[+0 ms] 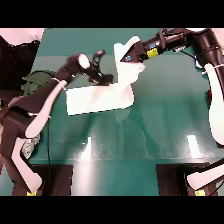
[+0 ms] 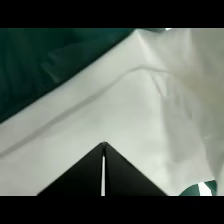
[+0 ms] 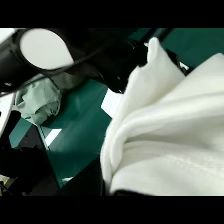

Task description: Fold the shirts.

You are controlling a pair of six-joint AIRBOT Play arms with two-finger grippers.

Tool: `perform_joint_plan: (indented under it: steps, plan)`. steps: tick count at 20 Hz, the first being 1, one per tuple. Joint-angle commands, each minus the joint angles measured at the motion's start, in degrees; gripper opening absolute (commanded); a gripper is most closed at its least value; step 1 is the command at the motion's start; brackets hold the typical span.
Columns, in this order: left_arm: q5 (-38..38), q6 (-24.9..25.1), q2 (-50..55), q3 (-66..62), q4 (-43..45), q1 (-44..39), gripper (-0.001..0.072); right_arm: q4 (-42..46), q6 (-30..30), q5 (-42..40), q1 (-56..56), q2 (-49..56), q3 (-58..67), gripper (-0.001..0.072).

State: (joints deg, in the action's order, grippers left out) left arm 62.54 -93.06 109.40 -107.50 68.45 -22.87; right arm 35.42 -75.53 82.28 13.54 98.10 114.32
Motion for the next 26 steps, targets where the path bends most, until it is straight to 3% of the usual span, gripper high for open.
perform_joint_plan:
  steps: [1,4,9,12,13,14,15,18,23,26]
  plan:
    - [7.69,0.31,-5.77,-4.33,10.8,5.7,0.0023,2.78,-0.11,-2.67,2.62,0.44,0.22,0.0017]
    - [11.58,3.26,-12.31,-6.67,11.65,11.3,0.0023,4.94,-0.11,-6.93,6.34,0.74,0.22,0.0017]
    - [14.1,3.56,-21.46,-6.88,12.83,16.85,0.0024,5.18,-0.02,-13.42,13.09,6.1,0.22,0.0019]
    - [14.19,3.52,-23.87,-6.82,13.0,17.07,0.0024,5.05,3.93,-21.0,18.49,10.99,0.22,0.0024]
    - [14.34,3.5,-24.0,-6.82,12.98,17.07,0.0024,4.59,4.9,-24.2,20.41,12.5,0.33,0.015]
    - [14.73,3.5,-24.0,-6.82,12.76,17.07,0.0024,4.11,5.84,-27.26,22.51,14.27,1.4,0.0437]
    - [15.3,3.5,-24.0,-6.82,12.76,17.07,0.0024,2.89,5.9,-28.52,24.22,16.02,3.48,0.0562]
    - [17.31,3.58,-24.0,-6.82,12.87,17.07,0.0024,2.32,7.63,-28.61,25.64,16.57,5.57,0.0562]
    - [18.49,5.01,-24.0,-6.82,12.81,17.07,0.0024,10.93,7.39,-18.58,14.38,5.95,-10.56,0.0555]
    - [18.23,4.98,-23.96,-6.62,12.24,17.07,0.0024,14.08,3.54,-15.17,4.48,2.16,-20.24,0.0555]
